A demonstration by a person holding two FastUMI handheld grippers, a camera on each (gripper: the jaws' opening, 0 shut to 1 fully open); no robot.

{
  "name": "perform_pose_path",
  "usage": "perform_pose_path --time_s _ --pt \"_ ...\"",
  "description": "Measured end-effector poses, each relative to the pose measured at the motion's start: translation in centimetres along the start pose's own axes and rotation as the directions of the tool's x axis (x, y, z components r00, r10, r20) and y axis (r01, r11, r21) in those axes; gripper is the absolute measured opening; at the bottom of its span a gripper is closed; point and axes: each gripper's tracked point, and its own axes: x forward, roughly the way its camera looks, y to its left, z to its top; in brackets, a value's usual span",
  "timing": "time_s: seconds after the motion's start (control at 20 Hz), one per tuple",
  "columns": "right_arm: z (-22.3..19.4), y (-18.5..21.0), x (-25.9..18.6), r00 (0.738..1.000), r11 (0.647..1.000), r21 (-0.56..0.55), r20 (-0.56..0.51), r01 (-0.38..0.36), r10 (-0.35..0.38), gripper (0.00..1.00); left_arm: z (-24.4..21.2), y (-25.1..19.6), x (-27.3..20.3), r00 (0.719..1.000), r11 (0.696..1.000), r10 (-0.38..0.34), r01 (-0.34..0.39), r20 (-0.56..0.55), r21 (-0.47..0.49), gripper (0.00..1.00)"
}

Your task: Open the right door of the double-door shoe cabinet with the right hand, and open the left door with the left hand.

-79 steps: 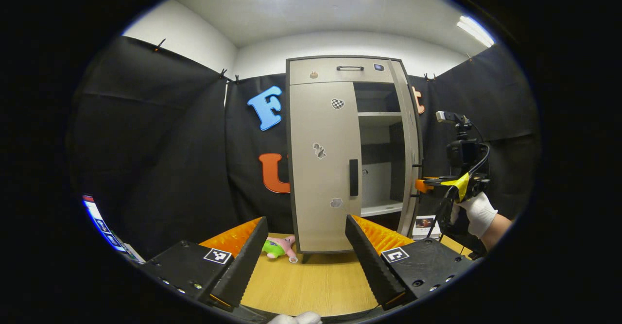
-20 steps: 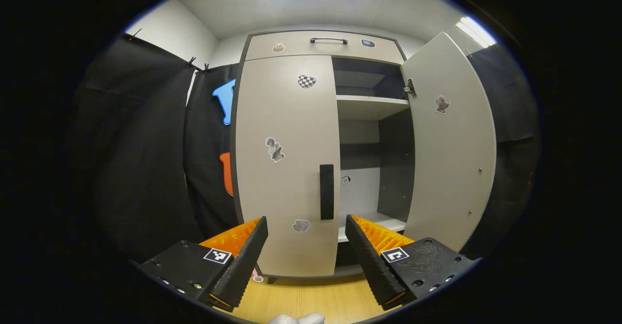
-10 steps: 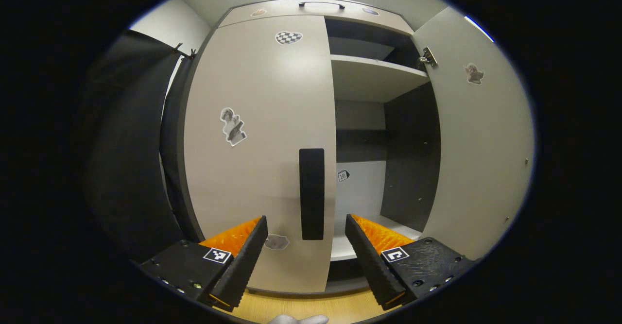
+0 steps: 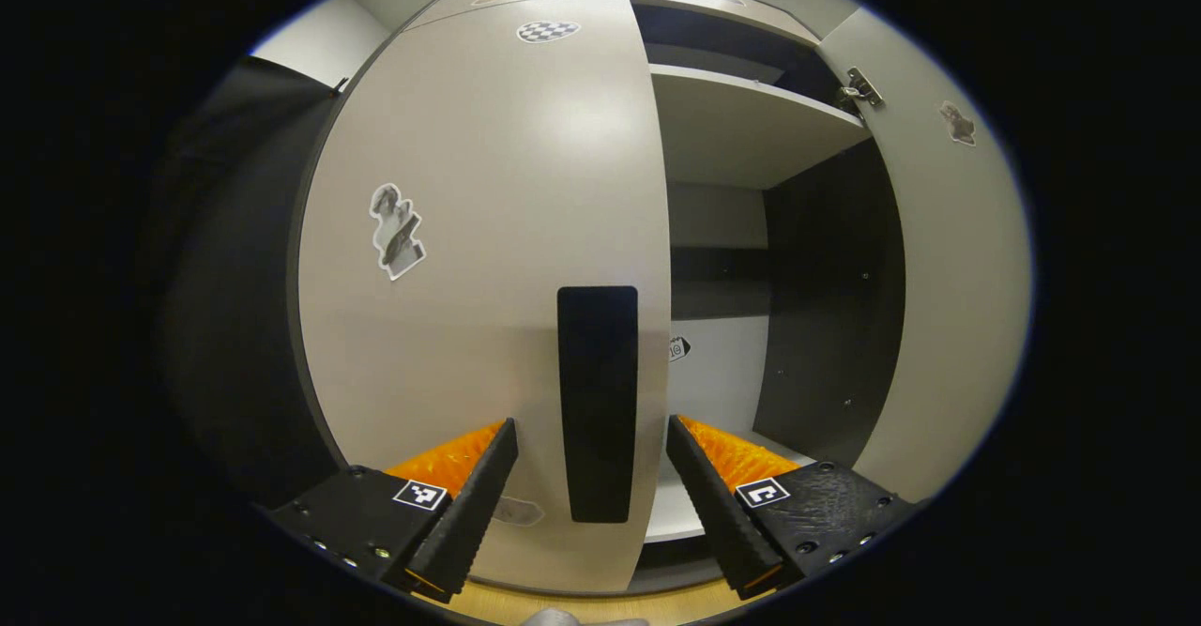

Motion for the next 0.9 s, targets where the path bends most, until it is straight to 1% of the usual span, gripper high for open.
perform_pose_path --time_s 0.05,0.1,0.2,0.25,0.35,0.5,0.55,0.65,0.7,0.75,0.8,0.85,0.9 --pt "0.1 0.0 0.1 1.0 1.0 0.003 0.001 0.001 -0.001 0.96 0.3 -0.1 0.0 1.0 1.0 -0.002 0.002 0.012 0.001 0.9" --pt "0.0 0.0 0.2 1.0 1.0 0.006 0.001 -0.001 0.001 0.93 0.0 -0.2 0.0 1.0 1.0 -0.003 0.003 0.009 0.011 0.9" --pt "0.0 0.1 0.4 1.0 1.0 0.009 -0.003 -0.012 0.012 0.93 0.2 -0.5 0.0 1.0 1.0 -0.023 0.023 0.01 0.017 0.85" --pt "0.0 0.3 0.5 1.0 1.0 0.01 -0.004 -0.018 0.018 0.93 0.3 -0.4 0.0 1.0 1.0 -0.022 0.022 0.018 0.012 0.65" --pt "0.1 0.6 0.5 1.0 1.0 0.009 0.0 -0.028 0.028 0.93 0.1 -0.2 0.5 1.0 1.0 -0.024 0.024 0.01 0.004 0.33" --pt "0.4 1.0 0.3 0.999 0.999 0.0 0.006 -0.046 0.046 0.93 0.1 0.0 0.1 1.0 1.0 -0.016 0.016 -0.006 0.013 0.25" --pt "0.5 1.1 0.1 0.998 0.999 -0.001 0.01 -0.054 0.054 0.93 0.1 0.0 -0.4 1.0 1.0 -0.01 0.01 -0.013 0.01 0.16" --pt "0.8 1.4 -0.1 0.998 0.998 -0.006 0.016 -0.065 0.065 0.93 0.1 0.0 0.0 1.0 1.0 -0.003 0.003 -0.006 0.009 0.07" --pt "0.8 1.4 -0.3 0.998 0.998 -0.009 0.017 -0.067 0.067 0.93 0.2 -0.1 0.0 1.0 1.0 -0.004 0.004 -0.008 0.019 0.05" --pt "0.8 1.4 -0.6 0.997 0.997 -0.011 0.019 -0.071 0.071 0.93 0.0 0.1 -0.1 1.0 1.0 -0.006 0.006 -0.007 0.011 0.05" --pt "0.8 1.4 -0.8 0.997 0.997 -0.013 0.019 -0.073 0.073 0.97 0.0 0.0 -0.2 1.0 1.0 -0.011 0.011 -0.013 0.018 0.05" --pt "0.8 1.3 -1.1 0.997 0.997 -0.014 0.02 -0.076 0.076 0.93 0.0 0.0 -0.4 1.0 1.0 -0.017 0.017 -0.015 0.014 0.05" --pt "0.8 1.3 -1.3 0.997 0.997 -0.012 0.021 -0.078 0.078 0.93 0.0 -0.1 -0.6 1.0 1.0 -0.024 0.024 -0.02 0.014 0.05"
